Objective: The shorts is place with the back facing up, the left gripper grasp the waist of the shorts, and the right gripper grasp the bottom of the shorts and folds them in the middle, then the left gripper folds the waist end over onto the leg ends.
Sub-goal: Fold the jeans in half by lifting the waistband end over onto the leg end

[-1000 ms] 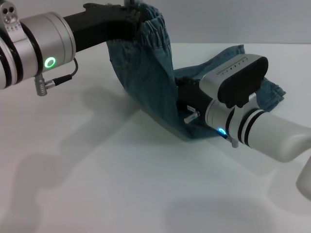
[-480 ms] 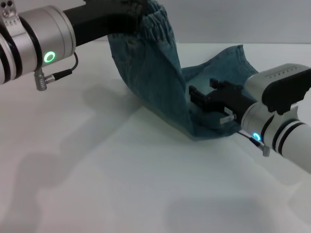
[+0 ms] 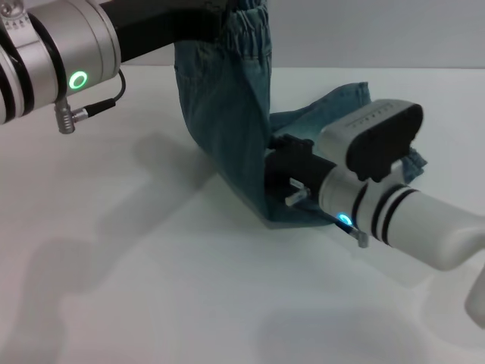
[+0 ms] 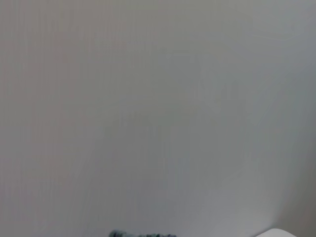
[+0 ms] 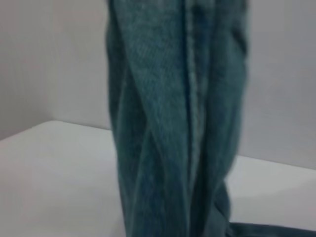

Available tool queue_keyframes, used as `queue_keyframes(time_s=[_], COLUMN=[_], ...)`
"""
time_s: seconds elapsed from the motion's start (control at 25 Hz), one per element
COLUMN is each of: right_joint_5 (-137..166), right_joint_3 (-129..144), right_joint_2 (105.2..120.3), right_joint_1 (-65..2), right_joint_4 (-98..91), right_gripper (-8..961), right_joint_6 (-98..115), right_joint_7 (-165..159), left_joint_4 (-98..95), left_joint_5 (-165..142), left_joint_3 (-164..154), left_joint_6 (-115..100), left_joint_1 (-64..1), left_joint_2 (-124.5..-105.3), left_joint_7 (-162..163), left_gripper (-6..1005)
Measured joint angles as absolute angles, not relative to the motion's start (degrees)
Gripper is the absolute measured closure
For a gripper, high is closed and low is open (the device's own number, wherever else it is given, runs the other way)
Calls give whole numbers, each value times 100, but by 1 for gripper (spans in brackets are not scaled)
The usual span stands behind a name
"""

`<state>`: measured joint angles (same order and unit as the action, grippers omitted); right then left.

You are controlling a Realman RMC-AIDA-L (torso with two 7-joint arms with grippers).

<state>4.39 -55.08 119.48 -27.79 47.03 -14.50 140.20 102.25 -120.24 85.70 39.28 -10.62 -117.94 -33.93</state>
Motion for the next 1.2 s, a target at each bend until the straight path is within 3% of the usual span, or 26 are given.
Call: queue_keyframes(time_s=[0.28, 0.8, 1.2], right_joint_5=[429, 475, 259], right_joint_3=[-5371, -5977, -5198], right_joint_2=[11961, 11900, 11950], right_joint_1=[-3009, -2449, -2821], right_joint_4=[4621, 4671, 4674], right_gripper=[350, 350, 350], right_joint_6=[-1443, -1490, -1476], right_joint_7=[13920, 13948, 13877], left_joint_4=[10204, 10161, 10089], left_joint_5=[-11906, -11857, -11856], left_joint_3=[8578, 8587, 8580], left_joint_6=[3905, 3893, 3827], left_joint_1=[-1028, -1034, -1126], left_joint_2=[-11794, -11795, -11803], left_joint_7=[-3504, -3573, -3584], left_gripper=[964, 964, 963])
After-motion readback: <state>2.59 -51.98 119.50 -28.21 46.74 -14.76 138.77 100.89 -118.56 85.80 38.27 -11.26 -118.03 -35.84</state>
